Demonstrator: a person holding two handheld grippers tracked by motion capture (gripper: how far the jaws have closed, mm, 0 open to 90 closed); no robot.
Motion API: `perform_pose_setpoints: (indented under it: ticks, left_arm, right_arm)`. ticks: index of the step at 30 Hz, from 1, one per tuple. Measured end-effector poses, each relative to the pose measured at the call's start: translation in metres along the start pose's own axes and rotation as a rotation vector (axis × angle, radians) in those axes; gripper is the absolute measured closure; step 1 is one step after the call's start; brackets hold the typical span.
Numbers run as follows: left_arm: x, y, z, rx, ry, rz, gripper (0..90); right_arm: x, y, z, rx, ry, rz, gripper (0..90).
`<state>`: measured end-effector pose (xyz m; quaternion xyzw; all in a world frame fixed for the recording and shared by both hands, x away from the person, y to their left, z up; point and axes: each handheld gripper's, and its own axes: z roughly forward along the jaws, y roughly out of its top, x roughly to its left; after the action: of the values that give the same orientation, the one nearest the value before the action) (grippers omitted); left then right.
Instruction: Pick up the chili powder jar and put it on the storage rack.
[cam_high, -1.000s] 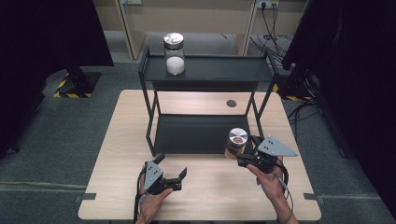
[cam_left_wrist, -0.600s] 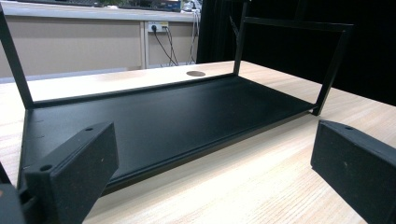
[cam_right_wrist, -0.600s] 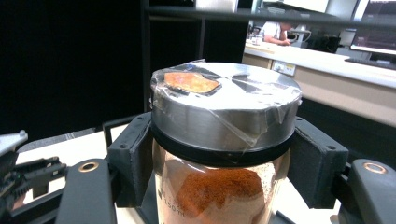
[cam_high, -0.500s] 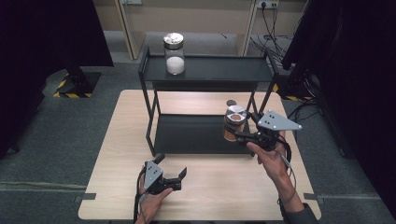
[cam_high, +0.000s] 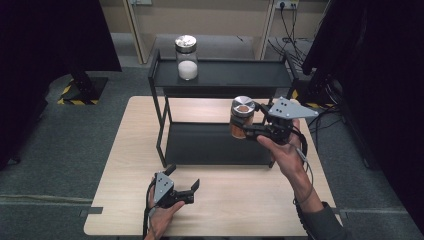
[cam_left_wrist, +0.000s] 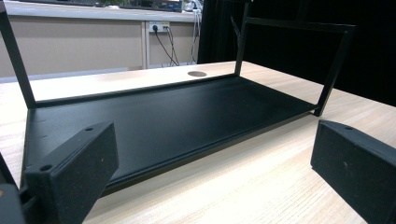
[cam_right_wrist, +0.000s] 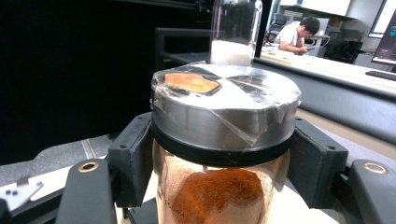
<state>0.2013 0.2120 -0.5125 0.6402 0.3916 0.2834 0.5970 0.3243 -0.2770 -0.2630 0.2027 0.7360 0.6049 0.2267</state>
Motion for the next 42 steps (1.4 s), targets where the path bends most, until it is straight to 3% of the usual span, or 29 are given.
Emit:
perform_pose_setpoints:
  ticks: [18,30,42]
  left_arm:
    - [0.001,0.000,-0.001,0.000,0.004,-0.001,0.3]
    - [0.002,0.000,-0.001,-0.006,0.006,-0.008,0.4]
    - [0.002,0.000,-0.002,-0.006,0.000,-0.009,0.4]
  right_arm:
    - [-0.020,0.053,0.014,-0.034,-0.004,0.049,32.4]
    - [-0.022,0.087,0.041,-0.025,-0.066,0.021,32.4]
    - [-0.026,0.096,0.077,-0.006,-0.160,0.014,32.4]
